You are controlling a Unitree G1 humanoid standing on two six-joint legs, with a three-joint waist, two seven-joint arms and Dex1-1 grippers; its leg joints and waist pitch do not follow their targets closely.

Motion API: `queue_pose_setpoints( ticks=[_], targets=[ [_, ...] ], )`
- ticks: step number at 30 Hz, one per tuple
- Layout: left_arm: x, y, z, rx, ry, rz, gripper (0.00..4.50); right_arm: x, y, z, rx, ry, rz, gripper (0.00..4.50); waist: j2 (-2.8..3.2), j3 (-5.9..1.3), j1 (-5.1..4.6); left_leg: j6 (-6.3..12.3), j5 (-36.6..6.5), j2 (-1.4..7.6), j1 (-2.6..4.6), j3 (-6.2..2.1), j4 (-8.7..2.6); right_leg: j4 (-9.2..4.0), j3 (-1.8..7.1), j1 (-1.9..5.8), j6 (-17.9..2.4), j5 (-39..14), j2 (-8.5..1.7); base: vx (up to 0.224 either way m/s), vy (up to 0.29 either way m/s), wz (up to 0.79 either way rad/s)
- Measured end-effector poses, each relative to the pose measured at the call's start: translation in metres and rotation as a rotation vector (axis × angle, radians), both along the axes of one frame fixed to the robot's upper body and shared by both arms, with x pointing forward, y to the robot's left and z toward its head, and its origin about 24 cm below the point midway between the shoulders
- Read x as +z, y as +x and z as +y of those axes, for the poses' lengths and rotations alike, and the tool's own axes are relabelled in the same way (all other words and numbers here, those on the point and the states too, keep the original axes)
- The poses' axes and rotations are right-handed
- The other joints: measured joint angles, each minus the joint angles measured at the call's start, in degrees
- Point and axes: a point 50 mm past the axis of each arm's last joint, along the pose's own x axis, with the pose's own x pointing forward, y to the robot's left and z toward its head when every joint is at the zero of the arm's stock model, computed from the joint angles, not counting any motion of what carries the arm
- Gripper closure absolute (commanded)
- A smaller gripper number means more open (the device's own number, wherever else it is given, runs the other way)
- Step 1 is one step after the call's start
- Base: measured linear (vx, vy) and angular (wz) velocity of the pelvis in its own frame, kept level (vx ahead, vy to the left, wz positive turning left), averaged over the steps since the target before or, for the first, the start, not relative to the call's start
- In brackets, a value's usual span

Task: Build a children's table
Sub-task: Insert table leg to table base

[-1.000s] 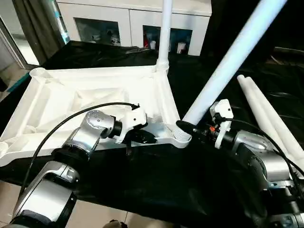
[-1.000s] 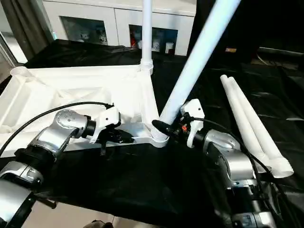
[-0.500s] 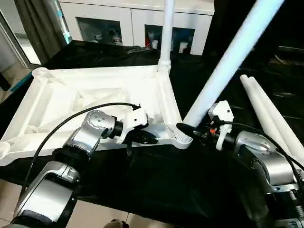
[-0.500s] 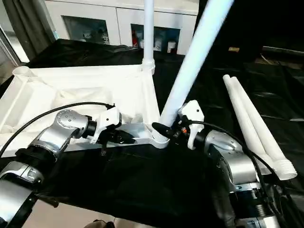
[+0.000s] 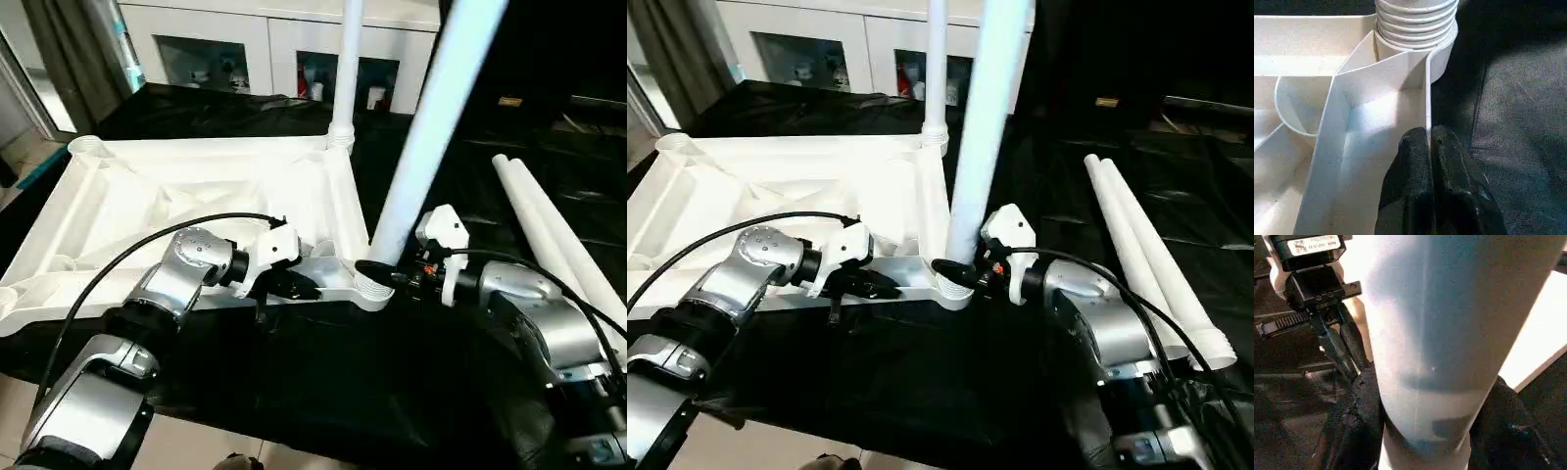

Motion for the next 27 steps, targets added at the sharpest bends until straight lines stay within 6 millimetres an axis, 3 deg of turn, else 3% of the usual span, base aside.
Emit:
queue_pose_setpoints(
  ticks=[18,27],
  targets=[
    [0.002,-0.011,0.012,-0.06,0.01,0.04,4.5,-0.002,0.001,0.006,0.202,0.033,0.006,2.61,-0.06,0.0,-0.2,-0.04,0.0,0.02,0.12,0.09,-0.61,-0.43,0.0,0.01,0.0,0.0,0.1,0.0,0.0,0.0],
    [0.001,-0.006,0.006,-0.009,0.011,0.006,4.5,-0.007,0.006,0.002,0.146,0.047,-0.004,2.61,-0.11,0.16,-0.1,-0.07,0.0,0.0,0.25,0.11,-0.73,-0.66,0.02,0.15,0.0,0.0,0.09,0.0,0.0,0.0]
  ],
)
